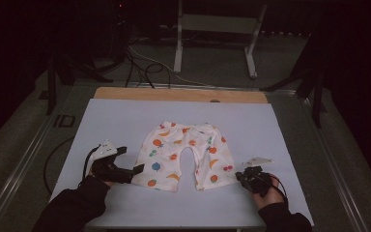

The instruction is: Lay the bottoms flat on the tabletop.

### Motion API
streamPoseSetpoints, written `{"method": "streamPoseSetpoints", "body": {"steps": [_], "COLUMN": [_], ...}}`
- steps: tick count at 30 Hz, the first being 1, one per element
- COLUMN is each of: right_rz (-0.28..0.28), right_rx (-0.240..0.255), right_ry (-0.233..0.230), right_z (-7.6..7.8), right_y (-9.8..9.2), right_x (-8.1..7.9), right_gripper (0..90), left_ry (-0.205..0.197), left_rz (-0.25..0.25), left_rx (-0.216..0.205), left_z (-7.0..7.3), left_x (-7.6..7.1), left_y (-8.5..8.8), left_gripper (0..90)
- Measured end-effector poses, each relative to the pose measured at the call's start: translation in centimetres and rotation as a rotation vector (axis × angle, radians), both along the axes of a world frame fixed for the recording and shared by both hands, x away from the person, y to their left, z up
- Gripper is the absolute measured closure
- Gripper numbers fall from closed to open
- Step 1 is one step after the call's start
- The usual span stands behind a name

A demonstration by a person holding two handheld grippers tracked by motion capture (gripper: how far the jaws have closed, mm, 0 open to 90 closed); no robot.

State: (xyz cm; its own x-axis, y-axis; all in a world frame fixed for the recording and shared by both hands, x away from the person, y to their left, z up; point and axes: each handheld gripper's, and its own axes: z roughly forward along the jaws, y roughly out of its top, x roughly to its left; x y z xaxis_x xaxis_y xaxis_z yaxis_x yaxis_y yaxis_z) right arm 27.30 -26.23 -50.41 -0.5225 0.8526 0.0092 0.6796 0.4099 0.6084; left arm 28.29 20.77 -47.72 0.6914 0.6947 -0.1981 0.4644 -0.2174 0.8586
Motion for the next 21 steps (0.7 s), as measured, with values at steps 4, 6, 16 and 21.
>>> {"method": "streamPoseSetpoints", "body": {"steps": [4,6,16,21], "right_rz": [-0.025,-0.034,-0.011,0.091], "right_rx": [0.029,0.042,0.159,0.215], "right_ry": [0.012,0.019,-0.064,-0.168], "right_z": [0.2,0.1,0.8,1.1], "right_y": [-0.7,-0.9,-1.3,-1.1], "right_x": [-0.4,-0.6,-0.8,-1.2], "right_gripper": [89.1,89.0,31.0,13.7], "left_ry": [0.009,0.017,0.011,-0.019], "left_rz": [0.010,0.017,0.023,-0.038], "left_rx": [-0.010,-0.011,-0.014,0.018], "left_z": [-0.5,-0.6,-1.0,-1.0], "left_x": [-1.0,-1.2,-2.0,-2.4], "left_y": [1.0,1.6,3.0,2.9], "left_gripper": [0.7,0.7,0.4,0.3]}}
